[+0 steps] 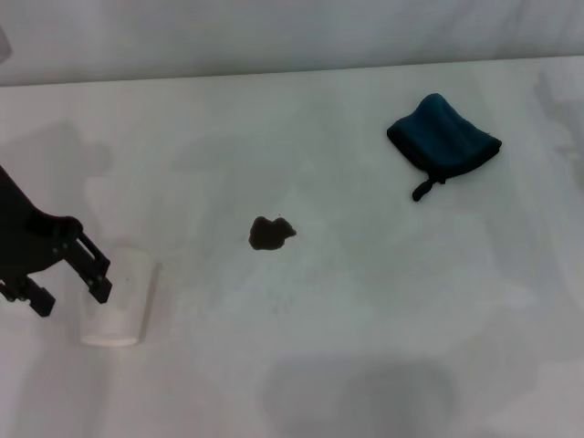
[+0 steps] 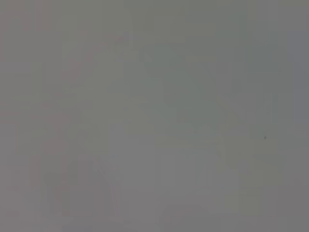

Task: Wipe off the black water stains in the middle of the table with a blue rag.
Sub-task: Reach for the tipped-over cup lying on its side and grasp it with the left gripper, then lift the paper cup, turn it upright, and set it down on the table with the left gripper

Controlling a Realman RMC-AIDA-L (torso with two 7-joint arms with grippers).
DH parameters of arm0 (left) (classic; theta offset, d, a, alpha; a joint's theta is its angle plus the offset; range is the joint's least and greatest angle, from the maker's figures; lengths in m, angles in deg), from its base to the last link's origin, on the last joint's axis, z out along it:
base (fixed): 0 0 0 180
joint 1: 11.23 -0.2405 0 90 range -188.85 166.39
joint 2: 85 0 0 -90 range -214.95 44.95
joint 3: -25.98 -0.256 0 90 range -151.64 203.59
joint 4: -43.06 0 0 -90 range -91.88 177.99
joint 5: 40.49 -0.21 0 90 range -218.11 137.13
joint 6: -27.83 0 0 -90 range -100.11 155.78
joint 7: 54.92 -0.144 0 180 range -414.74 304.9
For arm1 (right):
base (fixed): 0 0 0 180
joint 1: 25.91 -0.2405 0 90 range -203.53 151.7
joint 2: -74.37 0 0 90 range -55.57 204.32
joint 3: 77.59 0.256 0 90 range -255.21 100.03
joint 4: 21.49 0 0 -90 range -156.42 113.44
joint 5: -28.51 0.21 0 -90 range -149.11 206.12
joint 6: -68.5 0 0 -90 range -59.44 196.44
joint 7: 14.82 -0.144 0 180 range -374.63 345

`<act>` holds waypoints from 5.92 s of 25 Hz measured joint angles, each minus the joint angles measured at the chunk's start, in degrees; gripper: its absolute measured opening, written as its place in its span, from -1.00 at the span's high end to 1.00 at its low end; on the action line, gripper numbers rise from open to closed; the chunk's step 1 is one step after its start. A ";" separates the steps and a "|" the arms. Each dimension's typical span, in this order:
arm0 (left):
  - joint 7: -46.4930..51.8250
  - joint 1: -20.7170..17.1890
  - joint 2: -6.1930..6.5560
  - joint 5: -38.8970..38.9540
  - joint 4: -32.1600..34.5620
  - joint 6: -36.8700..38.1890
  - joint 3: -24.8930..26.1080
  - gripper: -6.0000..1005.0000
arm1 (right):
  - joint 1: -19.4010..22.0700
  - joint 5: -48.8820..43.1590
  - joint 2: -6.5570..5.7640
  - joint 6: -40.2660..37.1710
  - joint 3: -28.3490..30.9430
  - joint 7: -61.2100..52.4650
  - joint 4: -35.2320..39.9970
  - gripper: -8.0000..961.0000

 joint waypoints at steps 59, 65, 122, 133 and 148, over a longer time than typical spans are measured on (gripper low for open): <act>-2.84 -1.38 -2.53 -1.20 4.38 -13.15 0.09 -0.76 | -0.31 0.81 -0.39 -6.16 3.18 -1.96 0.02 -0.81; -3.58 -3.79 -3.13 3.38 4.54 -16.38 0.08 -0.76 | -0.10 0.81 -0.46 -6.18 3.20 -1.96 0.07 -0.81; -33.54 -20.37 -2.48 69.21 -6.19 -23.01 0.08 -0.20 | 1.76 0.81 -0.30 -6.64 3.88 -5.11 1.50 -0.81; -74.91 -30.25 -6.71 98.80 6.87 -35.65 0.16 -0.19 | 1.57 0.81 -0.26 -6.66 3.88 -6.10 1.50 -0.81; -130.57 -34.08 -7.56 124.35 35.63 -53.79 1.95 -0.21 | 1.03 0.82 -0.18 -6.66 3.89 -7.33 1.50 -0.81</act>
